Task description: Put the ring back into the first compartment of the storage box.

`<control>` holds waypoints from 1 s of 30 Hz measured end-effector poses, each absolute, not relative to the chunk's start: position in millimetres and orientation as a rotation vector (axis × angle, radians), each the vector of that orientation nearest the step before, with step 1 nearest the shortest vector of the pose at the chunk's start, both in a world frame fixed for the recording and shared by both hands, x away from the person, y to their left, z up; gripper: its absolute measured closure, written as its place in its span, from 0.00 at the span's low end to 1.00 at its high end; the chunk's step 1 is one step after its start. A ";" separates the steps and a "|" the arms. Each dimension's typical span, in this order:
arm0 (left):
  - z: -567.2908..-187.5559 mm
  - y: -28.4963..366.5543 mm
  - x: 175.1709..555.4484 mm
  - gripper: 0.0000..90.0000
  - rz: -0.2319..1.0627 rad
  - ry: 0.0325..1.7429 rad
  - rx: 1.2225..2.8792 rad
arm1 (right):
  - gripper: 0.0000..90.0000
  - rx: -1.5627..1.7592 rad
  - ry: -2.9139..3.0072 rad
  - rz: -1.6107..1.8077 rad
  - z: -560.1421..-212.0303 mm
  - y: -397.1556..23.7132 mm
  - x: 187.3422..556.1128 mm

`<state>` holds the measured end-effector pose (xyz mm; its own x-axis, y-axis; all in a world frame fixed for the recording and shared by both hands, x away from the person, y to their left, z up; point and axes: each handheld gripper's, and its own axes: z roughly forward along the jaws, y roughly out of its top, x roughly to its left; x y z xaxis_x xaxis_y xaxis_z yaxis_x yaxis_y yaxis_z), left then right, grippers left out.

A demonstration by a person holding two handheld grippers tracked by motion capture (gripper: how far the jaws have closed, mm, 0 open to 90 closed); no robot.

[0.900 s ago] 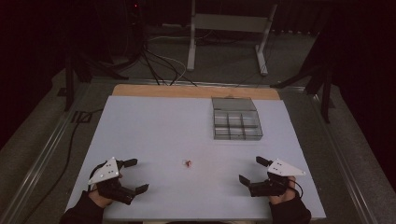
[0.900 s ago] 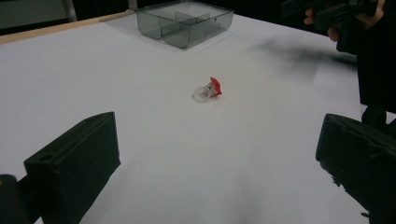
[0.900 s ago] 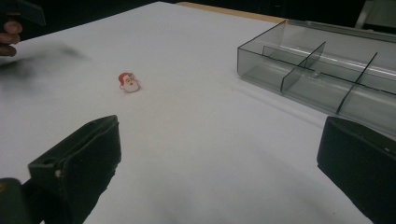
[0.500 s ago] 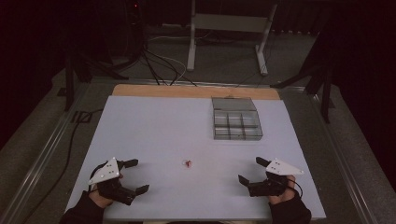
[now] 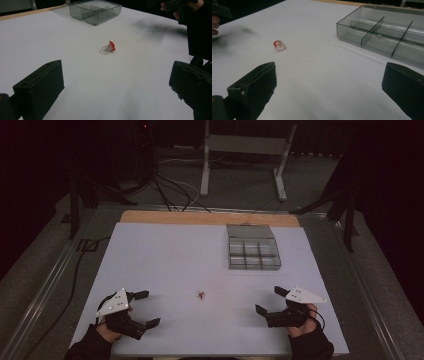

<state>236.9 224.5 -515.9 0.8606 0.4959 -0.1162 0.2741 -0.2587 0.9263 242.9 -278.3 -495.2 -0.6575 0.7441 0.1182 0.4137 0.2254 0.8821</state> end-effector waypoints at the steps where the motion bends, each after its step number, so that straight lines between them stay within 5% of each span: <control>1: -516.1 224.1 236.9 0.00 0.233 0.577 1.860 | 0.00 1.077 2.176 1.406 -495.2 -278.3 242.9; 30: -515.5 224.3 236.0 0.01 0.230 0.570 1.861 | 0.00 0.950 2.213 1.471 -461.8 -257.9 249.0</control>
